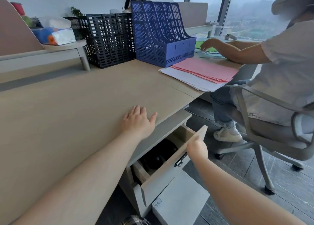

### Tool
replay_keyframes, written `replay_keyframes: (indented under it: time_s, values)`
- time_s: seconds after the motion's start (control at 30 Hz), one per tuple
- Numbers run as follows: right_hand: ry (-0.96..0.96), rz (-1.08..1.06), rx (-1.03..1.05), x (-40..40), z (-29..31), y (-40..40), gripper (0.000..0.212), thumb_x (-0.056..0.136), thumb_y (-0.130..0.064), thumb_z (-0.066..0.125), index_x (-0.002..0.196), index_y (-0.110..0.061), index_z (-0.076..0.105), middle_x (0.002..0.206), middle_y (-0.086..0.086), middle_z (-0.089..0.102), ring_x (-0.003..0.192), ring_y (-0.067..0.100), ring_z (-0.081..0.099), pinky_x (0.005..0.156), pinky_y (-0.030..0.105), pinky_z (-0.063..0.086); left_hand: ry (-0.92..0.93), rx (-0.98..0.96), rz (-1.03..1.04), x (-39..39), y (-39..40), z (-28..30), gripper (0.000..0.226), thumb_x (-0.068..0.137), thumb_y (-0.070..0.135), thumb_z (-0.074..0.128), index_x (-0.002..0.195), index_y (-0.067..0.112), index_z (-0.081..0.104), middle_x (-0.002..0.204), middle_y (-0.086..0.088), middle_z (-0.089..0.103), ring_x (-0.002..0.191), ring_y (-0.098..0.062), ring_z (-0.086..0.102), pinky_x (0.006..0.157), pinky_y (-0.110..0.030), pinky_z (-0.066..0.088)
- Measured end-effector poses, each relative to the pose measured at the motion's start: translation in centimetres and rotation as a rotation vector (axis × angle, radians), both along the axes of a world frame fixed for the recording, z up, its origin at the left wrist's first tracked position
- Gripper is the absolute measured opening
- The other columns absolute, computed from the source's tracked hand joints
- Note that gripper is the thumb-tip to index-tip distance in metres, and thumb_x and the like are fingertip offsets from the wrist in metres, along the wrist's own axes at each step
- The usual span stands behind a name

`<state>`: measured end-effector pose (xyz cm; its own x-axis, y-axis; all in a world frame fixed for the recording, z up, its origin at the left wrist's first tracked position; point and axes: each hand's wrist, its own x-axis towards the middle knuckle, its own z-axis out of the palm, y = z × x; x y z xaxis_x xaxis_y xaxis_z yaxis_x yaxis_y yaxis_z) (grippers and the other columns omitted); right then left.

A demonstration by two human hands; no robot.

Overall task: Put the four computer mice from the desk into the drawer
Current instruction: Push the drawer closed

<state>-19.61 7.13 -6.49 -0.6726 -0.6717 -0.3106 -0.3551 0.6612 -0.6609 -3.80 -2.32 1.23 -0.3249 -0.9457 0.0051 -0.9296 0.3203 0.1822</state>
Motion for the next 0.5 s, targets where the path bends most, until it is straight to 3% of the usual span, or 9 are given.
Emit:
replay_keyframes:
  time_s: [0.03, 0.07, 0.17, 0.37, 0.5]
  values:
    - [-0.139, -0.136, -0.032, 0.1, 0.6, -0.3, 0.041, 0.096, -0.016, 0.041, 0.136, -0.005, 0.043, 0.118, 0.014, 0.057, 0.102, 0.026, 0.05, 0.092, 0.035, 0.041, -0.01, 0.004, -0.006, -0.1, -0.3, -0.1, 0.07, 0.096, 0.057, 0.016, 0.152, 0.014, 0.018, 0.162, -0.006, 0.01, 0.15, -0.019, 0.006, 0.121, -0.042, 0.008]
    - [-0.137, -0.152, -0.084, 0.2, 0.5, -0.7, 0.036, 0.096, -0.01, 0.038, 0.13, -0.004, 0.044, 0.102, 0.012, 0.056, 0.093, 0.026, 0.049, 0.081, 0.034, 0.042, -0.017, 0.008, -0.015, -0.2, -0.7, -0.2, 0.07, 0.096, 0.057, 0.017, 0.152, 0.015, 0.016, 0.163, -0.005, 0.009, 0.15, -0.018, 0.004, 0.122, -0.042, 0.006]
    - [-0.118, -0.065, -0.023, 1.0, -0.1, -1.7, 0.028, 0.091, -0.005, 0.036, 0.117, -0.005, 0.048, 0.076, 0.003, 0.047, 0.084, 0.028, 0.052, 0.074, 0.039, 0.048, -0.023, 0.021, -0.034, -0.5, -1.6, -0.3, 0.068, 0.096, 0.055, 0.019, 0.152, 0.016, 0.013, 0.163, -0.003, 0.005, 0.15, -0.016, 0.002, 0.122, -0.041, 0.004]
    - [-0.109, 0.053, -0.012, 1.2, 0.0, -4.2, 0.018, 0.089, 0.001, 0.035, 0.101, -0.005, 0.048, 0.072, 0.002, 0.046, 0.075, 0.025, 0.048, 0.069, 0.031, 0.039, -0.024, 0.027, -0.066, -0.6, -2.5, -0.5, 0.068, 0.096, 0.055, 0.017, 0.153, 0.018, 0.01, 0.163, 0.0, 0.002, 0.15, -0.013, -0.001, 0.122, -0.039, 0.001]
    - [-0.121, 0.121, 0.001, 1.2, -0.2, -5.7, 0.039, 0.093, 0.002, 0.033, 0.13, 0.0, 0.045, 0.094, 0.011, 0.048, 0.083, 0.026, 0.046, 0.063, 0.031, 0.038, -0.021, 0.024, -0.065, -0.6, -2.7, -0.6, 0.068, 0.096, 0.055, 0.017, 0.153, 0.018, 0.01, 0.163, 0.0, 0.002, 0.15, -0.013, -0.001, 0.122, -0.039, 0.001]
